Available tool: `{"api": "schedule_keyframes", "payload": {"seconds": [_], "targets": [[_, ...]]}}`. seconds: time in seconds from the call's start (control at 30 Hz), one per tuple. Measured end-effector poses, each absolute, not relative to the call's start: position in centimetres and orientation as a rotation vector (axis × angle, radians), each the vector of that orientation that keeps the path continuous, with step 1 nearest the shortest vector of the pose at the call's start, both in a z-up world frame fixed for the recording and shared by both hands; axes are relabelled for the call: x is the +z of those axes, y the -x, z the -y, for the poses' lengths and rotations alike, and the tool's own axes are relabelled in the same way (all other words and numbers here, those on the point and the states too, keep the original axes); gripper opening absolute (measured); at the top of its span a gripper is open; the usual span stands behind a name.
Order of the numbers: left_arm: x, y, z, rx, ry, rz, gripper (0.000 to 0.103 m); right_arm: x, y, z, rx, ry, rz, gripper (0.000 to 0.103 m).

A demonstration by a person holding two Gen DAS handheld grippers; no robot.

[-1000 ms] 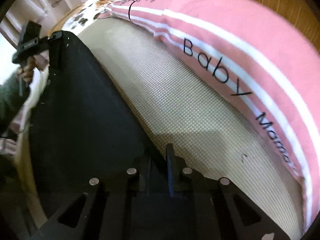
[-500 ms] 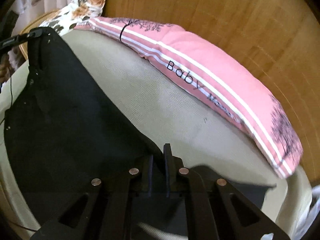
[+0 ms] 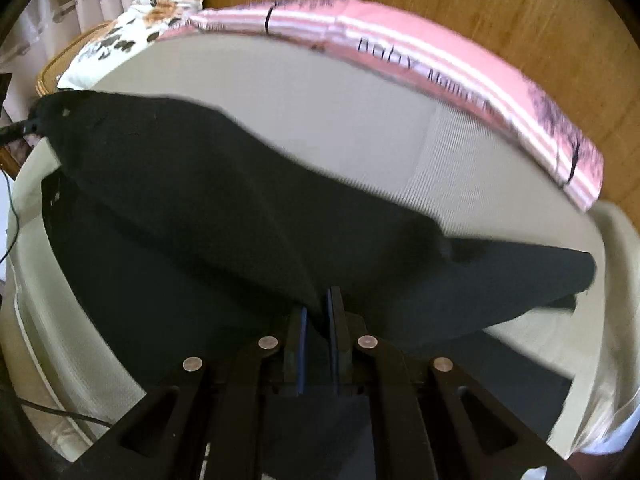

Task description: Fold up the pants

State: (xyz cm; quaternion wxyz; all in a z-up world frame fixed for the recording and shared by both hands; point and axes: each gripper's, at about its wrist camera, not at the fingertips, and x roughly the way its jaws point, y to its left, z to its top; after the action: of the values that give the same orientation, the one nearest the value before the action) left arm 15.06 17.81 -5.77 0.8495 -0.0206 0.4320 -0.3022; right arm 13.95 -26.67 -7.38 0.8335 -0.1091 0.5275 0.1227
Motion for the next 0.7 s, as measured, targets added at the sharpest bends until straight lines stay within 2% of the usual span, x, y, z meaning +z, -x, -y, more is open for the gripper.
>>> {"api": "schedule_keyframes", "payload": {"seconds": [0.17, 0.27, 0.4, 0.43, 0.5, 0.53, 0.57, 0.7], "targets": [[-9.2, -14.0, -16.7, -0.616, -0.033, -1.026, 0.009, -9.7, -12.3, 26.1, 0.242, 0.221, -1.147, 0.007], [-10.4, -13.7, -16.5, -0.587, -0.049, -1.056, 0.014, -10.6, -11.9, 25.8, 0.228, 0.24, -1.153, 0.007], [-10.0, -13.8, -16.4, -0.548, -0.035, -1.09, 0.018, -10.9, -11.6, 24.9, 0.196, 0.241, -1.134, 0.016], [-10.0, -13.9, -16.5, -0.538, -0.035, -1.102, 0.021, -10.9, -11.5, 25.0, 0.19, 0.229, -1.132, 0.026], [-9.8, -13.7, -16.6, -0.5, -0.032, -1.134, 0.034, -10.5, -11.0, 25.0, 0.187, 0.191, -1.122, 0.039], [-9.7, -13.6, -16.8, -0.479, -0.021, -1.149, 0.046, -10.3, -10.6, 25.1, 0.18, 0.182, -1.112, 0.041], [-9.6, -13.5, -17.2, -0.458, -0.003, -1.161, 0.052, -9.9, -10.2, 25.1, 0.174, 0.172, -1.102, 0.041], [-8.7, -12.1, -19.4, -0.383, 0.133, -1.187, 0.056, -8.7, -8.9, 26.0, 0.186, 0.046, -1.088, 0.041]]}}
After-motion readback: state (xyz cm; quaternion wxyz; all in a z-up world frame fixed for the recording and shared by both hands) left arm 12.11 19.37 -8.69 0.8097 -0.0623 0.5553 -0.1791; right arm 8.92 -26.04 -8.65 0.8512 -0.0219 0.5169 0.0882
